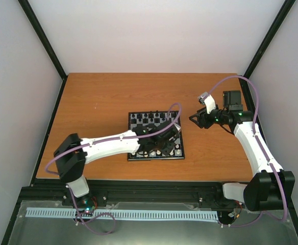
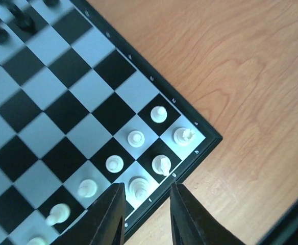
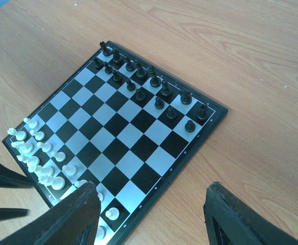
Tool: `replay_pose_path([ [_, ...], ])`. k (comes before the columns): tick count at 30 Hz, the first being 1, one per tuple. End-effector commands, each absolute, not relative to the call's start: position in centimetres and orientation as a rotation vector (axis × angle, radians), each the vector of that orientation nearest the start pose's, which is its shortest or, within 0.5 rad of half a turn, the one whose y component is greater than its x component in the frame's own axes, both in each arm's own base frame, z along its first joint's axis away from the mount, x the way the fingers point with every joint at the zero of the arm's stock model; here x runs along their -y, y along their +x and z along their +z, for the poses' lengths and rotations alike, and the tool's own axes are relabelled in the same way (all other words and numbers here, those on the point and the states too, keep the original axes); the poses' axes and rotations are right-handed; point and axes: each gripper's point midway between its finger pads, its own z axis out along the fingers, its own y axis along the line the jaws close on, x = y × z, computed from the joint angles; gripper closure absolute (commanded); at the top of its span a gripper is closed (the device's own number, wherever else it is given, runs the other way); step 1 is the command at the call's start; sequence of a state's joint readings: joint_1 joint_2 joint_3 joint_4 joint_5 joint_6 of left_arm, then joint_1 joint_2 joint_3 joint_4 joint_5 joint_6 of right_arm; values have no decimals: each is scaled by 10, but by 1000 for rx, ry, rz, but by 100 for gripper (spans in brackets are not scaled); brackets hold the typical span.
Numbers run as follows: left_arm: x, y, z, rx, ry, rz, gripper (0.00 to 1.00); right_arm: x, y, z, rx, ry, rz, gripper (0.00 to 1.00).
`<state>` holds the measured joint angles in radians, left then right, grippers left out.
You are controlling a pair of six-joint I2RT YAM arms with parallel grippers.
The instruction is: Set up the chess pieces on the board
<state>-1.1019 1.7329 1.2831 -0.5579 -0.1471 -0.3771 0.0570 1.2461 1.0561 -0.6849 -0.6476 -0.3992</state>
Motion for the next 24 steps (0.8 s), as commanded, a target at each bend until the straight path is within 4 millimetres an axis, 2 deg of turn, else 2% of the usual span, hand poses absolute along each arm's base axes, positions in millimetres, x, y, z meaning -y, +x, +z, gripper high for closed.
replay_pose_path([
  [1,367,221,187,-2342,854,-360,74,-119,317,232,-2130,-771,588,43],
  [7,316,224,260,-2266,775,-248,54,-118,315,278,-2069,-768,561,38],
  [9,293,231,280,-2241,715,-209,45,-116,316,292,-2059,-753,539,38],
  [11,264,245,296,-2218,619,-158,36,-112,317,309,-2048,-715,503,37],
  [12,249,254,301,-2216,573,-151,33,-110,316,318,-2034,-699,484,31],
  [13,234,264,306,-2214,509,-148,31,-107,316,328,-2016,-675,459,5],
  [14,217,272,312,-2211,416,-141,27,-102,317,338,-1996,-640,426,1],
  [16,199,279,320,-2177,322,-136,14,-91,321,351,-1961,-533,364,0],
  [18,177,288,316,-2131,230,-43,5,-87,323,340,-1963,-442,382,0],
  [19,166,293,307,-2114,193,4,1,-96,319,329,-1952,-481,439,0],
  [20,158,302,300,-2084,153,12,0,-106,315,317,-1937,-533,501,0],
  [21,148,306,280,-2114,122,32,0,-110,313,305,-1943,-527,547,0],
  [22,139,310,267,-2144,80,28,0,-108,315,296,-1952,-476,563,0],
  [24,138,312,261,-2182,64,29,0,-98,320,285,-1936,-390,515,0],
])
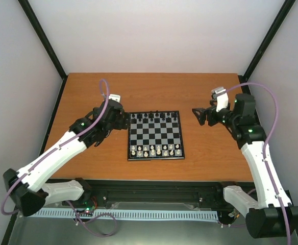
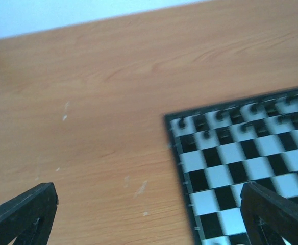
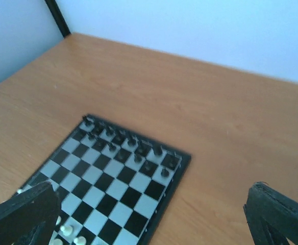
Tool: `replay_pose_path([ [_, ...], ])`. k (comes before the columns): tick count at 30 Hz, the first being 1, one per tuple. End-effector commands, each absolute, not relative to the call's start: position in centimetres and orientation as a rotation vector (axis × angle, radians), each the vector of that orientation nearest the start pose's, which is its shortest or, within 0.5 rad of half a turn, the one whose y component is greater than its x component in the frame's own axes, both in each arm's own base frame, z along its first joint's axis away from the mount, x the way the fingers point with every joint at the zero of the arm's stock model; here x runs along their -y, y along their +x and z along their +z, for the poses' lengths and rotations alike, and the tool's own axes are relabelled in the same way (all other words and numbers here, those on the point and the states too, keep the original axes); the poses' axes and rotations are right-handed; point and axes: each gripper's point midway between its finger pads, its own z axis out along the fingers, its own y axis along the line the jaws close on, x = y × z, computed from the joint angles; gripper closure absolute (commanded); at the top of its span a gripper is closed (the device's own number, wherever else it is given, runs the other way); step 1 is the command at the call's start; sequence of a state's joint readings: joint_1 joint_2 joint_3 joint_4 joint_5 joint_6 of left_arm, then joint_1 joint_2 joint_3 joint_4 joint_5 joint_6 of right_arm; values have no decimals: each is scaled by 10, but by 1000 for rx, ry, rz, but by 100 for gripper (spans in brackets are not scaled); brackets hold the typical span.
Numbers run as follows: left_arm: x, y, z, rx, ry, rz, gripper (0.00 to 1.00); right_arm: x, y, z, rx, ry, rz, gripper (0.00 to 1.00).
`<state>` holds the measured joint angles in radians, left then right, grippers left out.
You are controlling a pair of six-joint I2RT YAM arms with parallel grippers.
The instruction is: Set up the chess pieces on the board
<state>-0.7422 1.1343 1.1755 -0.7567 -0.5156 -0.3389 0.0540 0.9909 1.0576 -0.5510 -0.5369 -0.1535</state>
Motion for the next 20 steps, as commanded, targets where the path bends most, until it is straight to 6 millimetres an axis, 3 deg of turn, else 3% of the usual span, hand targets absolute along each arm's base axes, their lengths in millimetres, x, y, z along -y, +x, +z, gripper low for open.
replay_pose_path([
  [1,137,314,262,-2181,47,39,0,-91,321,279,-1931,-367,461,0],
  [4,131,318,262,-2185,14,77,0,-72,324,286,-1875,-317,311,0],
  [10,118,312,279,-2109,-24,77,0,-64,319,297,-1842,-266,279,0],
  [14,111,307,290,-2062,-40,70,0,-65,318,296,-1846,-274,286,0],
  [20,113,307,289,-2071,-31,64,0,-73,321,287,-1886,-304,334,0],
])
